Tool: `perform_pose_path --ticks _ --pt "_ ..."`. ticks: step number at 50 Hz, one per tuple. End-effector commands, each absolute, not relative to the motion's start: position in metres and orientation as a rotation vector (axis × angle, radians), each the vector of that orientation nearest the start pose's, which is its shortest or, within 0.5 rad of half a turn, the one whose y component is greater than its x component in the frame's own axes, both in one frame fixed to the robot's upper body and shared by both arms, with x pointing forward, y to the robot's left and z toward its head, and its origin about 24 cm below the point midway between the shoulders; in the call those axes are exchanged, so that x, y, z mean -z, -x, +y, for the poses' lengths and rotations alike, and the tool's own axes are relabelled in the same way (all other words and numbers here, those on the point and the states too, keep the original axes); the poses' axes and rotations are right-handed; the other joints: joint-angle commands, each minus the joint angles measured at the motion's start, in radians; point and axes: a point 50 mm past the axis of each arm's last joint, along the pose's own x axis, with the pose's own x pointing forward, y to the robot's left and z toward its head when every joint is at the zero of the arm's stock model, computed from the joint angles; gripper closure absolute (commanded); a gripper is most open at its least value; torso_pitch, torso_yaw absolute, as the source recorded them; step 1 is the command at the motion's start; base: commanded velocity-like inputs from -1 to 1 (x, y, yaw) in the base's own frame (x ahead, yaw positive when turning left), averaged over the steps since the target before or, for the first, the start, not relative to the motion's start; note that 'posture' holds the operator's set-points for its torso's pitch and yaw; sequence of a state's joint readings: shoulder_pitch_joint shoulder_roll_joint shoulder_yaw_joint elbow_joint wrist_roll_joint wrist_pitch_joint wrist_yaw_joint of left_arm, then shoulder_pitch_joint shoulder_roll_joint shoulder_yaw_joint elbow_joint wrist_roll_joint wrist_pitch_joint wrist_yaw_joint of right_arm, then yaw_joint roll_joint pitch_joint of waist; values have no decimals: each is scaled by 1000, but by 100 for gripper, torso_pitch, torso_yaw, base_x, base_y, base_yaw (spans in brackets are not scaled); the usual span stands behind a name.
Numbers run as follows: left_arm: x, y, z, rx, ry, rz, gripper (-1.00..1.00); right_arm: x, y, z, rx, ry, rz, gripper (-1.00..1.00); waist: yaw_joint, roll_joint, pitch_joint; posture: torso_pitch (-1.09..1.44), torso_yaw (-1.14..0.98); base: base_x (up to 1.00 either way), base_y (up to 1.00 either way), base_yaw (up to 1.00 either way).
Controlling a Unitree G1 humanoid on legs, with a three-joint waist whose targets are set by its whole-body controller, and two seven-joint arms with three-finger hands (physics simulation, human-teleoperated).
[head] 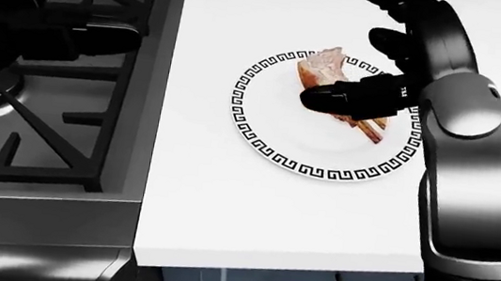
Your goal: Pick the lamb chop from the plate and place it in the pan.
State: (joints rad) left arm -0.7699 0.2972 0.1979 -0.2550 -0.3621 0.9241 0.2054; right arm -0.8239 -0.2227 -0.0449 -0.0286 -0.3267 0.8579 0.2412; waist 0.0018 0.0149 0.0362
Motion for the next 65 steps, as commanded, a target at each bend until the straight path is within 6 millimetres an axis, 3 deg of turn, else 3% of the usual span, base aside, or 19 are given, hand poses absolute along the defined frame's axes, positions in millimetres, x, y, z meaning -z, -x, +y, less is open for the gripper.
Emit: perform_pose_path --ticks 1,12,49,51,65 --pt "-269 -321 177 -47 52 -202 -100 -249 -352 -157 21 445 -74 -54 0 1 -29 0 0 0 0 0" --pt "-271 -319 178 -49 55 -203 -100 -238 -362 -154 27 467 -51 -43 -2 3 -32 0 0 0 0 0" --pt "-271 -319 179 -51 57 -204 -100 -227 -358 -155 41 495 -35 -30 0 1 -27 0 0 0 0 0" --pt "-271 -320 179 -51 56 -204 -100 -223 -358 -156 42 493 -31 -14 0 1 -27 0 0 0 0 0" --pt "-271 -319 178 -50 55 -204 -100 -215 -357 -157 40 485 -20 -15 0 1 -30 0 0 0 0 0"
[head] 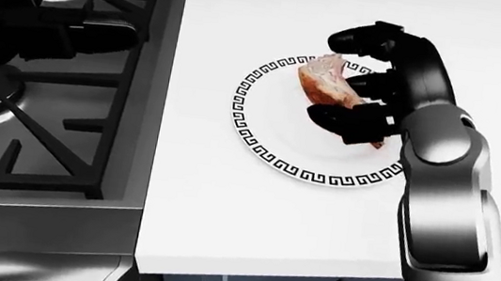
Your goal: Pick the lamb chop from the plate and place it in the pan.
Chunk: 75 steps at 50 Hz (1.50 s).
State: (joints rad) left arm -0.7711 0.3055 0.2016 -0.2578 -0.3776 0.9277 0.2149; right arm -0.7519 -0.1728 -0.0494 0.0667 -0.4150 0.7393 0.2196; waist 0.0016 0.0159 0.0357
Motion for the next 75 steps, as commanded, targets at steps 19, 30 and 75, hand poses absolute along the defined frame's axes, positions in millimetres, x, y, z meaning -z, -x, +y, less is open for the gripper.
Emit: perform_pose_path --ticks 19,30,75 --pt "-271 -320 178 -50 56 -205 -100 -216 -360 -155 60 530 -27 -1 -1 1 -31 0 0 0 0 0" --pt "-271 -320 179 -51 56 -205 -100 -215 -361 -154 74 559 -30 26 -1 1 -32 0 0 0 0 0" --pt "-272 -319 180 -55 59 -207 -100 -248 -362 -146 131 740 -82 100 0 5 -31 0 0 0 0 0"
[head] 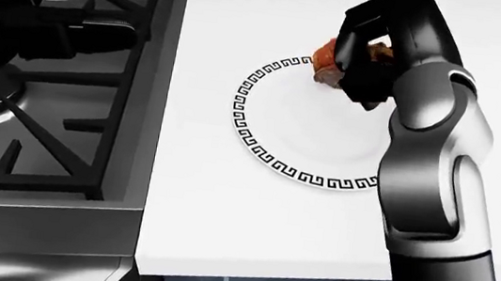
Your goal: Pick the lamb chop from the plate and place it in the pan.
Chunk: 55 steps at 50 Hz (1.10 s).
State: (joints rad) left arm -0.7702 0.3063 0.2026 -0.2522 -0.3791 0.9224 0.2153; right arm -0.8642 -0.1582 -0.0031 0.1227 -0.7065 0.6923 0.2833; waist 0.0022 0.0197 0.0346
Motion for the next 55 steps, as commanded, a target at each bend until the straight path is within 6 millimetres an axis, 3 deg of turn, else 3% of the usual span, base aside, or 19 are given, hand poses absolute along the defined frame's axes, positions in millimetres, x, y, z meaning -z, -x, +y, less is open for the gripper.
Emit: perform_pose_path --ticks 1,13,40,55 --pt "-272 -320 180 -55 59 -207 -100 -249 -361 -146 132 741 -85 100 -1 1 -30 0 0 0 0 0" --pt "-272 -320 180 -55 59 -207 -100 -248 -360 -146 126 735 -88 100 -3 2 -27 0 0 0 0 0" --pt "-273 -319 181 -58 60 -215 -100 -302 -337 -138 141 726 -216 100 -3 6 -19 0 0 0 0 0" --pt "-292 -311 196 -117 68 -259 -100 -320 -327 -135 138 687 -233 100 -7 11 -15 0 0 0 0 0"
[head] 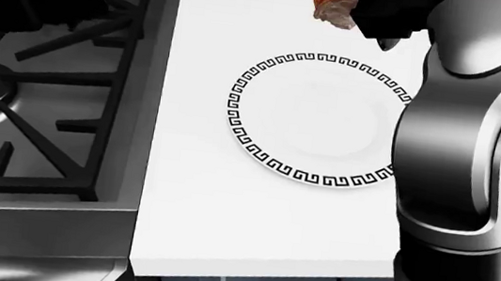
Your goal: Pick the lamb chop from the plate and place it in the pan.
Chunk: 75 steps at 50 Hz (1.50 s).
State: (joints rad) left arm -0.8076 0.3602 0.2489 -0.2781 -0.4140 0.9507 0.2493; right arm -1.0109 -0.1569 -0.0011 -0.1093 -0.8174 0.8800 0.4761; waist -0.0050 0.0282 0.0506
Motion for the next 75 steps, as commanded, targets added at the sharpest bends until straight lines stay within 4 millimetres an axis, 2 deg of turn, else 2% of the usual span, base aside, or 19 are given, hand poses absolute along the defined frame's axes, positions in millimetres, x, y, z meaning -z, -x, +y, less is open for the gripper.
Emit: perform_pose_path --ticks 1,17,21,27,30,35,36,37,39,40,48,61,62,63,68,71,73,74,75 --pt "-294 -311 198 -125 70 -262 -100 -322 -325 -134 137 687 -235 100 0 3 -31 0 0 0 0 0" --pt "-295 -311 198 -130 65 -269 -100 -324 -324 -132 124 671 -242 100 -1 10 -28 0 0 0 0 0" --pt "-296 -309 198 -129 65 -270 -100 -321 -324 -132 124 668 -240 100 -2 9 -62 0 0 -18 0 0" --pt "-297 -309 198 -127 64 -273 -100 -320 -324 -132 121 669 -240 100 -1 10 -59 0 0 -17 0 0" --pt "-298 -309 198 -127 65 -274 -100 -319 -325 -132 120 666 -241 100 -1 10 -22 0 0 -6 0 0" --pt "-298 -309 198 -127 65 -274 -100 -320 -324 -131 122 666 -242 100 0 13 -28 0 0 -5 0 0" --pt "-298 -308 198 -127 64 -274 -100 -320 -324 -131 121 664 -243 100 1 16 -46 0 0 -5 0 0" --pt "-298 -308 197 -127 64 -274 -100 -320 -324 -131 121 664 -243 100 0 5 -24 0 0 -5 0 0" --pt "-298 -308 197 -127 65 -274 -100 -320 -324 -132 121 663 -243 100 3 11 -47 0 0 -5 0 0" --pt "-298 -308 197 -127 65 -275 -100 -319 -324 -132 121 663 -243 100 1 0 -26 0 0 -5 0 0" --pt "-298 -309 197 -123 64 -275 -100 -318 -324 -133 123 661 -245 100 3 13 -25 0 0 -2 0 0" --pt "-298 -308 197 -125 64 -274 -100 -322 -322 -132 125 663 -254 100 -2 14 -32 0 0 0 0 0" --pt "-297 -309 197 -124 64 -274 -100 -321 -322 -132 125 663 -253 100 -1 18 -56 0 0 0 8 0" --pt "-297 -309 197 -125 64 -274 -100 -320 -323 -132 124 663 -251 100 -2 10 -58 0 0 0 12 0" --pt "-298 -308 198 -127 65 -275 -100 -319 -323 -132 123 662 -251 100 -3 1 -50 0 0 -1 22 0" --pt "-298 -309 198 -127 65 -275 -100 -318 -324 -131 122 661 -250 100 0 28 -49 0 0 -8 25 0" --pt "-297 -310 198 -128 65 -276 -100 -317 -324 -131 122 660 -249 100 -3 72 -39 0 0 -12 28 0" --pt "-297 -310 198 -128 65 -276 -100 -317 -324 -131 121 659 -249 100 -4 40 -48 0 0 -15 30 0" --pt "-298 -310 199 -128 66 -276 -100 -317 -324 -131 121 660 -249 100 -8 53 -49 0 0 -14 30 0"
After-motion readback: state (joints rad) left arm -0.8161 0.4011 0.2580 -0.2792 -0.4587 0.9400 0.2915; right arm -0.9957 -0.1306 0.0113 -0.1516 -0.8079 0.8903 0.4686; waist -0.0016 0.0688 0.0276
